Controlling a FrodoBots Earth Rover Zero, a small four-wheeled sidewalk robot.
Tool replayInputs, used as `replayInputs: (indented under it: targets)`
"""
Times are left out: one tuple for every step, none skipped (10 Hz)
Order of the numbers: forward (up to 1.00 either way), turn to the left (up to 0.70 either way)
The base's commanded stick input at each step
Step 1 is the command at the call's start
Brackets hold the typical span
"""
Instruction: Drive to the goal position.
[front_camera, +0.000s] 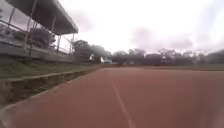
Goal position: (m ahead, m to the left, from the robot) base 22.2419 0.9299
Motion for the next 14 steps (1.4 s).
replayInputs:
  targets:
    - [0.70, 0.01]
    - [0.70, 0.01]
    - [0.70, 0.01]
    - [0.70, 0.01]
    - [0.70, 0.01]
    - [0.70, 0.01]
    - [0.70, 0.01]
    - [0.70, 0.01]
    - [0.70, 0.01]
    - [0.70, 0.01]
    - [0.70, 0.01]
    - [0.70, 0.01]
    - [0.70, 0.01]
    - [0.70, 0.01]
